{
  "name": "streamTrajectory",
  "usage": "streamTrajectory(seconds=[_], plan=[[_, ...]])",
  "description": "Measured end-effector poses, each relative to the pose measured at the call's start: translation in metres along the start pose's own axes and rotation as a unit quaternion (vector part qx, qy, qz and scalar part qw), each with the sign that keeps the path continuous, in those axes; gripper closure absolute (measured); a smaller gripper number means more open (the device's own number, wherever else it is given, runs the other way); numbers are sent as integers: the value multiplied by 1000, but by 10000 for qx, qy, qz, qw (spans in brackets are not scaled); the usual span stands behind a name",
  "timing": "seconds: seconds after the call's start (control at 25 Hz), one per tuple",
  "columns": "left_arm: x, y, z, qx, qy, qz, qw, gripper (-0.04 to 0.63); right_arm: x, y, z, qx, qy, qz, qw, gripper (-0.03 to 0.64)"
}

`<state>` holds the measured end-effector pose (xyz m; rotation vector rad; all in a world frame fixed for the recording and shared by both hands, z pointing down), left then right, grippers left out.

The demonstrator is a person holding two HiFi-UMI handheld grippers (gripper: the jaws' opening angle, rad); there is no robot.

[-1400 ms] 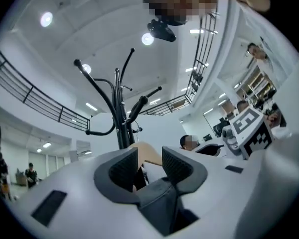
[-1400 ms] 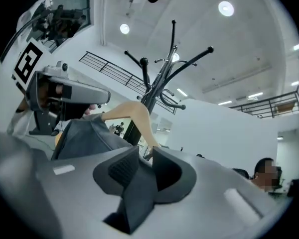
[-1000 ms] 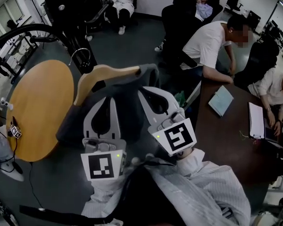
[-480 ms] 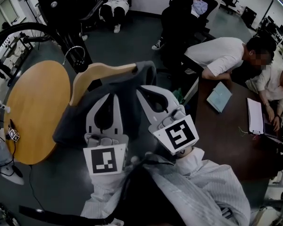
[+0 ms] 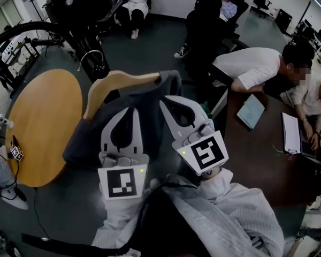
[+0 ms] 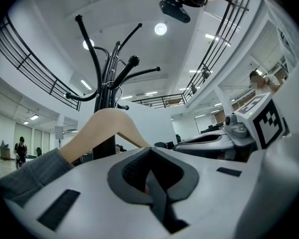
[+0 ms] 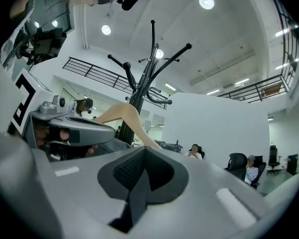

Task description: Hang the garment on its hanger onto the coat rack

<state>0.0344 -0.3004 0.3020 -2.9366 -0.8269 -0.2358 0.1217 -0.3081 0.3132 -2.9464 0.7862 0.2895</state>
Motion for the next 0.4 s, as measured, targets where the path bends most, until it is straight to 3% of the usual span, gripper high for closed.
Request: streamTrajectory(seconds=[0.4], plan=[[0,-4,-3,13,87,-75,9999,591,-7,0,-1,13,-136,28,9999,617]])
Point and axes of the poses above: the fingertips, and each gripper's own axes: y forward along the fingers, x to its right, z out of its top, the point moved 2 cm from there along -y, backward along the fingers, and after that the axes turned 3 degrees about -x, right-handed, at the moved point
